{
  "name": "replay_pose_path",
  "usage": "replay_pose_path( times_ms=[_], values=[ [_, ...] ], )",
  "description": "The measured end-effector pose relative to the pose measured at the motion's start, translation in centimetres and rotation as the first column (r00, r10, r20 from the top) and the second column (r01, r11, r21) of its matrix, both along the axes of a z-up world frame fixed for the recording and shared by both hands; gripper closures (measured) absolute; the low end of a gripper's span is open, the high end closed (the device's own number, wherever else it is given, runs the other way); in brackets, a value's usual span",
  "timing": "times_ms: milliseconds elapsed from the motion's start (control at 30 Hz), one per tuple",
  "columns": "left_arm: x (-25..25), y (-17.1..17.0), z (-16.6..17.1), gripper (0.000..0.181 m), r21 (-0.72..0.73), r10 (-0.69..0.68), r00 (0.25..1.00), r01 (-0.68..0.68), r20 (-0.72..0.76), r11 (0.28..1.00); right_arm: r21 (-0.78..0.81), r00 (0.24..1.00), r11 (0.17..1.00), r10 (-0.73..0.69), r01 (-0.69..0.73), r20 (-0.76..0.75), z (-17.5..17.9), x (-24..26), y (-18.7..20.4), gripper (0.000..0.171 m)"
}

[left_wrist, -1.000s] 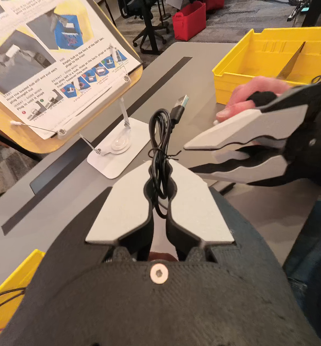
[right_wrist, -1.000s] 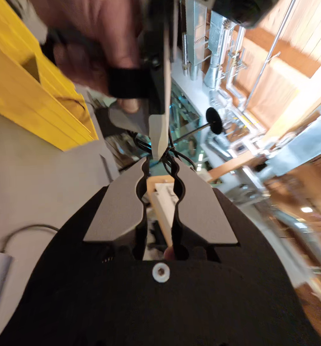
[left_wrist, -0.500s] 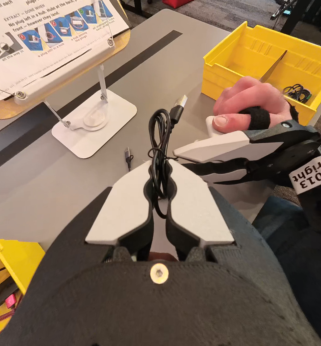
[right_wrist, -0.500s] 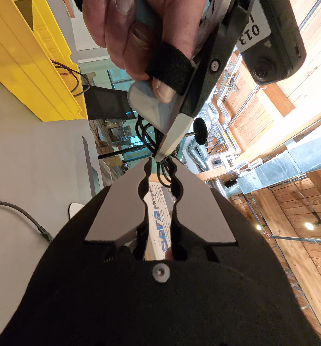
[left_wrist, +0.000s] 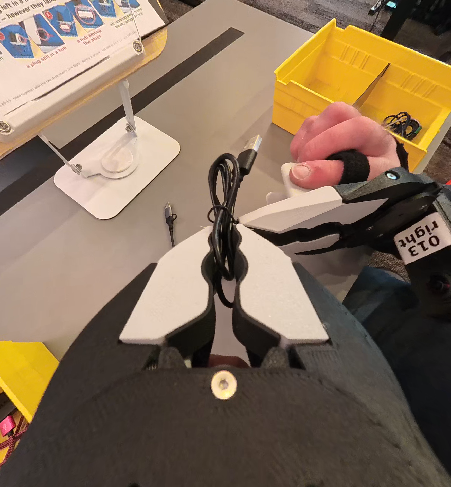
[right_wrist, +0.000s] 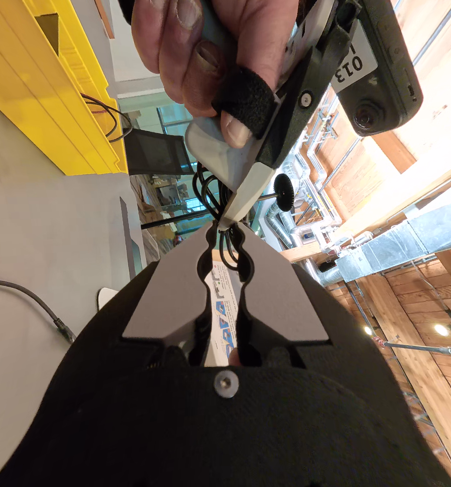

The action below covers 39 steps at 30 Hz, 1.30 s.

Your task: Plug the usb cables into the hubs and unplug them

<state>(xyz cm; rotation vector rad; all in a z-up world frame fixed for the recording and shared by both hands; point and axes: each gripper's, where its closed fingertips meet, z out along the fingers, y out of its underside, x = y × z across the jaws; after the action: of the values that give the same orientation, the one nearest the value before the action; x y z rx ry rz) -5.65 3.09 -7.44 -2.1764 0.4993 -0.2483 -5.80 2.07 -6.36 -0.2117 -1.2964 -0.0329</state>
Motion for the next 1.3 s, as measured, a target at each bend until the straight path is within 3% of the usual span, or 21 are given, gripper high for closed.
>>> replay_pose_path(
  times_ms=[367, 767, 1000, 1067, 1200, 1300],
  values=[
    [0.3, -1.1, -0.6, 0.173, -0.09, -0.072, 0.995, 0.066, -0.067, 0.994, 0.024, 0.997, 0.998, 0.051, -0.052, 0.052, -0.6, 0.4, -1.0, 0.163],
    [0.3, -1.6, -1.0, 0.173, -0.169, -0.104, 0.994, 0.097, -0.032, 0.981, 0.009, 0.996, 0.999, 0.045, -0.046, 0.079, -1.1, 0.5, -0.8, 0.171],
    [0.6, -1.3, -0.7, 0.173, -0.114, -0.117, 0.992, 0.111, -0.049, 0.987, -0.268, 0.987, 0.953, 0.157, -0.141, 0.041, -0.7, 0.8, -0.4, 0.171],
    [0.8, -1.3, -0.3, 0.173, -0.08, -0.125, 0.991, 0.121, -0.051, 0.989, -0.43, 0.972, 0.876, 0.233, -0.217, -0.014, -0.2, 1.1, -0.4, 0.171],
    [1.1, -1.0, 0.6, 0.173, 0.003, -0.138, 0.986, 0.139, -0.089, 0.99, -0.696, 0.927, 0.629, 0.343, -0.346, -0.15, 0.7, 1.5, -0.4, 0.171],
    [1.3, -0.8, 1.4, 0.173, 0.089, -0.151, 0.978, 0.165, -0.144, 0.982, -0.848, 0.849, 0.262, 0.409, -0.461, -0.335, 1.5, 1.8, -0.2, 0.171]
  ],
)
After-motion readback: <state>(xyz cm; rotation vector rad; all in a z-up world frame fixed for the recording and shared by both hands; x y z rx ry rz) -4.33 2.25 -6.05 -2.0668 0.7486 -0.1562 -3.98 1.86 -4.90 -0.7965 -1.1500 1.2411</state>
